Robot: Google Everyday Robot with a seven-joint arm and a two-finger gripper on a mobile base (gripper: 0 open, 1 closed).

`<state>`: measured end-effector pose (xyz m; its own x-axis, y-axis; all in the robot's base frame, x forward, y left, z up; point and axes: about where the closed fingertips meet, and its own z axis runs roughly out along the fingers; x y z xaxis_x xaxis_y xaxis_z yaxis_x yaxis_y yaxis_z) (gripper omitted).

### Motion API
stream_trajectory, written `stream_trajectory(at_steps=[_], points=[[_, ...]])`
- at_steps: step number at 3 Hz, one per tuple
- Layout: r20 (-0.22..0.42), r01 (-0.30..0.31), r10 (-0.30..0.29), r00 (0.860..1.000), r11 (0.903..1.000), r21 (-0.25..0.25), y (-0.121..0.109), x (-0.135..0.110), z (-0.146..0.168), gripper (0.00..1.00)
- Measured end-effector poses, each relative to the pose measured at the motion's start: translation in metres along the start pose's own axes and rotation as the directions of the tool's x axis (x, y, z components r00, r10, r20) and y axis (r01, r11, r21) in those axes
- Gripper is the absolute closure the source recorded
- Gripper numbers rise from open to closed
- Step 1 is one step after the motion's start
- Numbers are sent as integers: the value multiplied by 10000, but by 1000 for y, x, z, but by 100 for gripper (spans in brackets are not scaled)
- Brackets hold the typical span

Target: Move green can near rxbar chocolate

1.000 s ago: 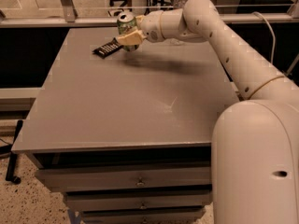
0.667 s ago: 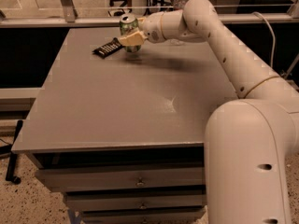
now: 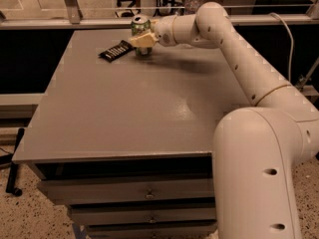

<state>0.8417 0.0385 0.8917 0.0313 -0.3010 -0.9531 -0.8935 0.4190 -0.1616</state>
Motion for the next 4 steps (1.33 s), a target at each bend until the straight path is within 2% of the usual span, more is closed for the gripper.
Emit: stream_trajectory(at_steps=[2,3,4], points=[[56,-224,223,9997,9997,77,-4,5,7,6],[58,-311,311,9995,9995,46,-2,7,7,0],[116,-314,314,9994,9995,38,2,7,0,0]])
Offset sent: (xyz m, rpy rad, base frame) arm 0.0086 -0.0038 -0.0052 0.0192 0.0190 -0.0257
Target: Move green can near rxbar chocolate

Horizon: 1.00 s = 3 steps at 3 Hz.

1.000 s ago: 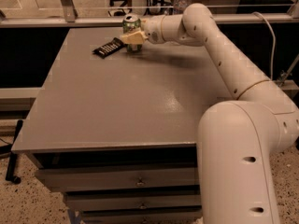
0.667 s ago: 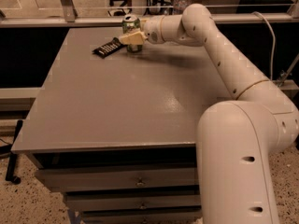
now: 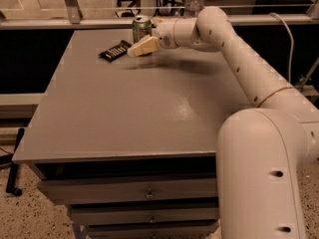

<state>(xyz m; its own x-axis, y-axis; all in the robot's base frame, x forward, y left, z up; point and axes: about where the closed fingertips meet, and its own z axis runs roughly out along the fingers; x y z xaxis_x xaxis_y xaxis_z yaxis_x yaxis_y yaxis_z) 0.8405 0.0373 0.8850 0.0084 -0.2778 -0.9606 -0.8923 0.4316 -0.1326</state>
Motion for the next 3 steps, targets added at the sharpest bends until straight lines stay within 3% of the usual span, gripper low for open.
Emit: stream_trajectory(at_steps=[1,2,3], points=[[157,19,-23,9999,9998,201,5,-4,-32,0],[468,157,-178,9987,9988,464,17,-15,-86,0],[906,459,-516,9945,9968,648,36,-25,-181,0]])
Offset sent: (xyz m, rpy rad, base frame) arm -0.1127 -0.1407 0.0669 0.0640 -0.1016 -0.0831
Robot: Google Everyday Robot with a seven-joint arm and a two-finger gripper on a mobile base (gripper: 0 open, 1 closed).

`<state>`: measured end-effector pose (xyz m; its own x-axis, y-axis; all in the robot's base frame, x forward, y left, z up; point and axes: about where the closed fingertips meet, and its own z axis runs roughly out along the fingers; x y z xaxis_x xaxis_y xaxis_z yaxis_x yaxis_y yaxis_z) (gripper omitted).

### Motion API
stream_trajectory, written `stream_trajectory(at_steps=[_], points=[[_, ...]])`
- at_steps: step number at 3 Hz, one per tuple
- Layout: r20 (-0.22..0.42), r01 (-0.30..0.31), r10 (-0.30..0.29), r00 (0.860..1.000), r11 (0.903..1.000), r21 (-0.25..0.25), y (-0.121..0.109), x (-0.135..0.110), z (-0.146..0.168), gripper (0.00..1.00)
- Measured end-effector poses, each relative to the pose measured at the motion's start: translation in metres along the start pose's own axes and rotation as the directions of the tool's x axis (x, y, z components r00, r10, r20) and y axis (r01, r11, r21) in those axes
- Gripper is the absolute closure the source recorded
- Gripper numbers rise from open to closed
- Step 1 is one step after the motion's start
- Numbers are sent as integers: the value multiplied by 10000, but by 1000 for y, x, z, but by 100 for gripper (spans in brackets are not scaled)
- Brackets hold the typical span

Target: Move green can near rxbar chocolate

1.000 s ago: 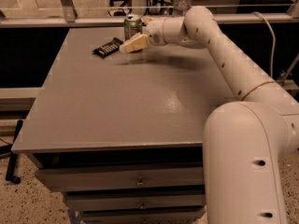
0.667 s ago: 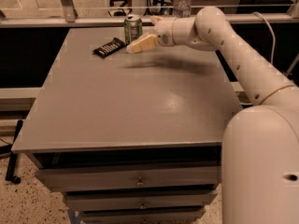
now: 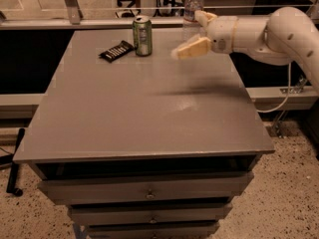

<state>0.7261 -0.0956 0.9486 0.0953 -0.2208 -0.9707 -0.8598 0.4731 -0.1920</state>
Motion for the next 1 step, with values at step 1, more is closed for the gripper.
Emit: stream_trajectory(at_steps=[1], points=[[515,242,-224,9984,9991,-359,9,-19,-62,0]])
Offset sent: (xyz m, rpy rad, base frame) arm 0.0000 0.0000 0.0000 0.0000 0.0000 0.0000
